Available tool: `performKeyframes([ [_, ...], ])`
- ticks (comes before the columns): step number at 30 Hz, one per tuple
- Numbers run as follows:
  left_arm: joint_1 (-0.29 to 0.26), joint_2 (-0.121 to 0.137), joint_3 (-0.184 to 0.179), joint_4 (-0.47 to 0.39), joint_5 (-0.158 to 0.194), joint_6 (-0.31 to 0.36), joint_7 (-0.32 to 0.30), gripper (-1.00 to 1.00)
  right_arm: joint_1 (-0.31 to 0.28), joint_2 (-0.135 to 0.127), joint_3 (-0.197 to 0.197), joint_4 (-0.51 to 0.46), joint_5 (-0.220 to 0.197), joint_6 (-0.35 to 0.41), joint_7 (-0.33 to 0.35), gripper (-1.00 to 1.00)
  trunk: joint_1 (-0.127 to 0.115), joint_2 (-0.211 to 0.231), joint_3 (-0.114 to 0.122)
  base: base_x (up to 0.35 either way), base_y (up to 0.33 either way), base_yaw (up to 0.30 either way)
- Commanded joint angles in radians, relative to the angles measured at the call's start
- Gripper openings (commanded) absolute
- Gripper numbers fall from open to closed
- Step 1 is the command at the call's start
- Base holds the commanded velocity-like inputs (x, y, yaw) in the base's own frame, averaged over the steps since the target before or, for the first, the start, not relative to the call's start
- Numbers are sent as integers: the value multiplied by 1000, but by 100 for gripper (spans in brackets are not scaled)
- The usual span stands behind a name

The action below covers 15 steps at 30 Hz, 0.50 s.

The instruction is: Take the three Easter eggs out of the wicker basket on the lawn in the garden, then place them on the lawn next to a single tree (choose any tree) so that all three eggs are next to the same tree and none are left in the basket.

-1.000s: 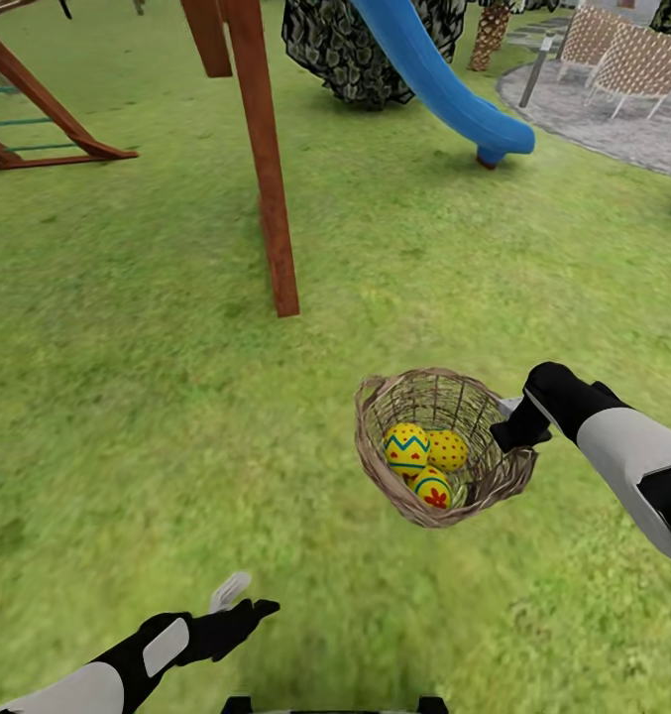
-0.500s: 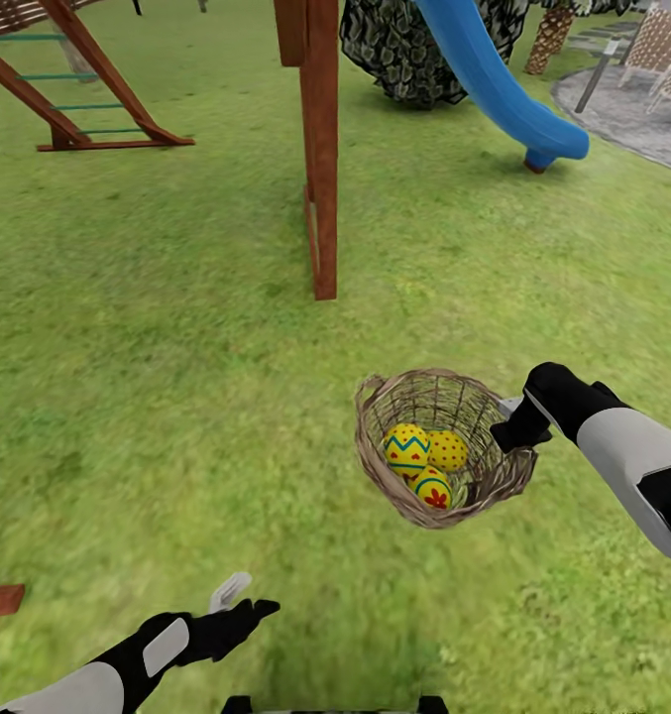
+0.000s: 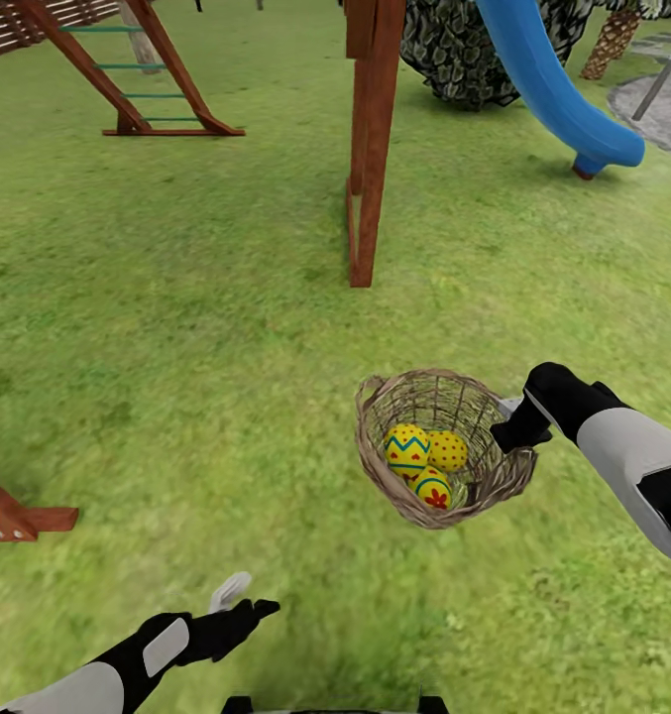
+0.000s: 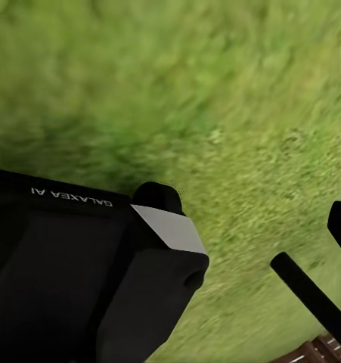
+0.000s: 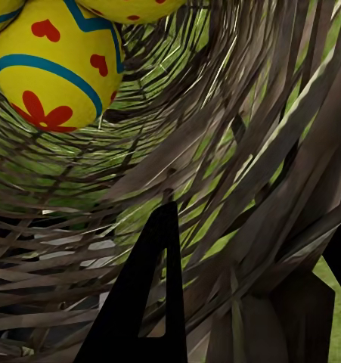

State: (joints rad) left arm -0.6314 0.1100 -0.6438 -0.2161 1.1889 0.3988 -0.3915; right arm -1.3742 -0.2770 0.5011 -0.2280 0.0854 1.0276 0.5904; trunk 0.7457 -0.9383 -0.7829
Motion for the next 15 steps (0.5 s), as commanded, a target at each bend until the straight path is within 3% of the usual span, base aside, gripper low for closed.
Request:
performKeyframes([
  [1,-1,0,-4,0,6,5,-2,100,0,-1,-1,-2,0,5,9,-100,-1,-1,-1,-343,62,181],
  [15,-1,0,-4,0,6,5,-3,100,0,2,0,13,0,3,9,-100,-1,-1,-1,-332,132,176],
])
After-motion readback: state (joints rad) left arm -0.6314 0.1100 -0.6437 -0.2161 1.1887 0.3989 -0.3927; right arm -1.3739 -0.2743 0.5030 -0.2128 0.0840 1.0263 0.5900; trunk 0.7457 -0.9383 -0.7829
